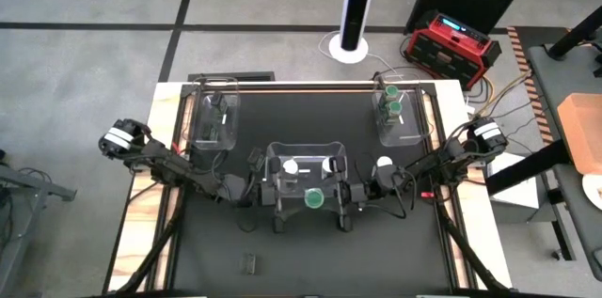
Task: Sort spices by type
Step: Put the green seasoning bottle into the top right transparent bin
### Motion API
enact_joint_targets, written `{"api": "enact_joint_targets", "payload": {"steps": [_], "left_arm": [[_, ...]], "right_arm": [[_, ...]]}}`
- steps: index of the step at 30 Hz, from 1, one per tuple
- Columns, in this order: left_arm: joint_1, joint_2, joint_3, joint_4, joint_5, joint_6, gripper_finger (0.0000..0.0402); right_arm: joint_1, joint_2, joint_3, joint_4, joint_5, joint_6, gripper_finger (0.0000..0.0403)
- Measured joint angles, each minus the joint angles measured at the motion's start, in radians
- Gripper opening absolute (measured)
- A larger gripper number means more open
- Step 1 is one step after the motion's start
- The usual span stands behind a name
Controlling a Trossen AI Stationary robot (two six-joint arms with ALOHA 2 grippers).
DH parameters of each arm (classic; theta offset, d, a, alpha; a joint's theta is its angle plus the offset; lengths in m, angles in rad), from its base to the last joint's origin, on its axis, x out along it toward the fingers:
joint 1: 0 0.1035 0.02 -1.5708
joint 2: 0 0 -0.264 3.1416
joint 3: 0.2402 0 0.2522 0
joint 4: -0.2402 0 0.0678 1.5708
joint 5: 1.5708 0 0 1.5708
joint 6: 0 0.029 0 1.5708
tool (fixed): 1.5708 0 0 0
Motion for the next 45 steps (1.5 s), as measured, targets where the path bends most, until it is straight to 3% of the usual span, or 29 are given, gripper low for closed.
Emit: {"api": "enact_joint_targets", "payload": {"steps": [8, 17, 26, 29, 33, 36, 40, 45], "left_arm": [[0.0, 0.0, 0.0, -0.005, 0.026, 0.018, 0.03], [-0.001, -0.001, 0.0, -0.01, 0.029, 0.023, 0.018], [-0.004, -0.001, 0.0, -0.017, -0.011, 0.023, 0.0175], [-0.005, -0.001, 0.0, -0.031, -0.038, 0.025, 0.0175], [-0.004, -0.006, 0.0, -0.055, -0.129, 0.045, 0.0175], [-0.012, -0.011, 0.0, -0.095, -0.23, 0.049, 0.0175], [-0.025, -0.014, 0.0, -0.108, -0.379, 0.075, 0.0175], [-0.042, -0.014, 0.01, -0.111, -0.55, 0.148, 0.0175]], "right_arm": [[0.0, 0.0, 0.0, 0.002, 0.0, -0.001, 0.0187], [0.0, 0.0, 0.0, 0.002, 0.02, -0.005, 0.0187], [0.0, -0.002, 0.0, -0.014, 0.033, 0.011, 0.0187], [0.005, -0.012, 0.001, -0.051, 0.095, 0.043, 0.0208], [0.012, -0.053, 0.002, -0.17, 0.213, 0.109, 0.0307], [0.018, -0.111, 0.002, -0.314, 0.27, 0.159, 0.0351], [0.036, -0.212, 0.002, -0.495, 0.403, 0.241, 0.036], [0.104, -0.332, 0.038, -0.709, 0.745, 0.291, 0.034]]}}
